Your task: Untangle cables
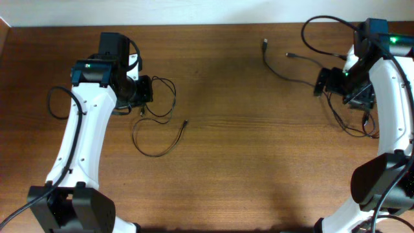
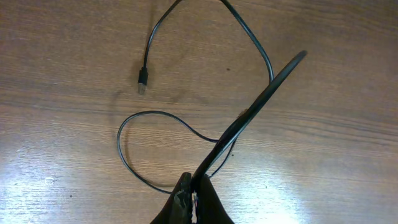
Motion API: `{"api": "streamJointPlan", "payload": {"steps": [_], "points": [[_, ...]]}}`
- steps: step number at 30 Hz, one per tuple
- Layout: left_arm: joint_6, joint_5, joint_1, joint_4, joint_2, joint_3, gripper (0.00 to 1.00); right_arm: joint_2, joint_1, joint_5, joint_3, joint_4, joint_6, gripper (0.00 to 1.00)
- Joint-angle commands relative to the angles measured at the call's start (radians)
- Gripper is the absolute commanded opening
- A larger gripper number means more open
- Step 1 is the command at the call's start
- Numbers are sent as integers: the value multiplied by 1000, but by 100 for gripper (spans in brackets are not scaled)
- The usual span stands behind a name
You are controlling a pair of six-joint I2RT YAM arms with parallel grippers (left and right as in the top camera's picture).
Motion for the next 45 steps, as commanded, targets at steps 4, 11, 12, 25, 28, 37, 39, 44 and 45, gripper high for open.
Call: {"api": "streamJointPlan", "payload": {"steps": [4,11,12,25,28,37,39,44,45], "points": [[8,193,-3,-1,8,56,0,-10,0,-645,-5,-62,-430,95],[90,466,-4,-78,8,320,0,-10,71,-822,-5,-60,-554,92],[90,492,-4,-78,8,323,0,-10,92,-848,-5,-53,-571,92],[89,328,-12,-95,62,126,0,-10,467,-708,-5,248,-362,78],[89,328,-12,-22,90,64,0,-10,531,-539,-5,307,-256,76],[89,336,-12,198,237,-21,0,3,589,-354,-5,397,-178,83],[90,336,-12,247,261,-21,0,13,590,-323,-6,411,-179,77],[90,336,-20,365,375,-21,0,106,597,-325,-6,474,-185,70],[90,336,-19,386,389,-21,0,120,597,-324,-6,497,-186,70]]}}
